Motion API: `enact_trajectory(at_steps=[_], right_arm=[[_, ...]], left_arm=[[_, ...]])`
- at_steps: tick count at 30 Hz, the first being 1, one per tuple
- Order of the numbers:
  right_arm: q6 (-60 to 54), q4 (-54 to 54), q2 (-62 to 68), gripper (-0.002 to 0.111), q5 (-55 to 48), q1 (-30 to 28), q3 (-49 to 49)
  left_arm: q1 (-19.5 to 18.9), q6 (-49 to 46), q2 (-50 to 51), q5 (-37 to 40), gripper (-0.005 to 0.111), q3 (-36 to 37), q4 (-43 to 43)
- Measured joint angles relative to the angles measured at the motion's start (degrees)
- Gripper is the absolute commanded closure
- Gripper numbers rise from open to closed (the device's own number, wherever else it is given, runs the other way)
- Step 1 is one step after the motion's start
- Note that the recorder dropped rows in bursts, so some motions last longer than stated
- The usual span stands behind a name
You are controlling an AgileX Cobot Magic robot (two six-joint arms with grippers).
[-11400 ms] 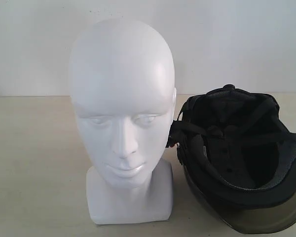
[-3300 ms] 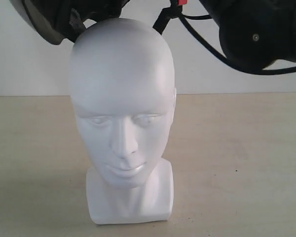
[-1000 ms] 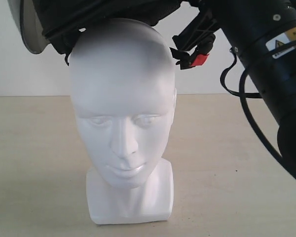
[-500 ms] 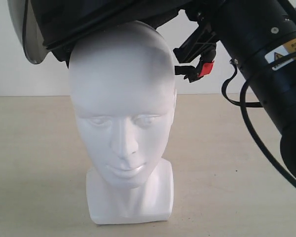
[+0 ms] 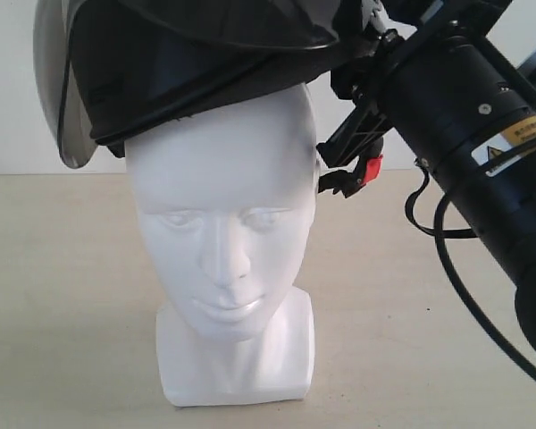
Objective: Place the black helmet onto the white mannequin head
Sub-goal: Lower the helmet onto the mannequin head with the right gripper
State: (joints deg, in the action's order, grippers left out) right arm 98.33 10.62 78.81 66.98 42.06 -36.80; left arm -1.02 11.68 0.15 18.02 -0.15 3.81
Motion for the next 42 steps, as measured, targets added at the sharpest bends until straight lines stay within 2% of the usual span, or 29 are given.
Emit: enact_trajectory(at_steps=[42], right_arm=[[3.8,-0.6,-2.6,0.109,2.7,0.7,15.2]], left_arm=[[0.0,0.0,0.0,0.0,0.102,0.0,0.0]])
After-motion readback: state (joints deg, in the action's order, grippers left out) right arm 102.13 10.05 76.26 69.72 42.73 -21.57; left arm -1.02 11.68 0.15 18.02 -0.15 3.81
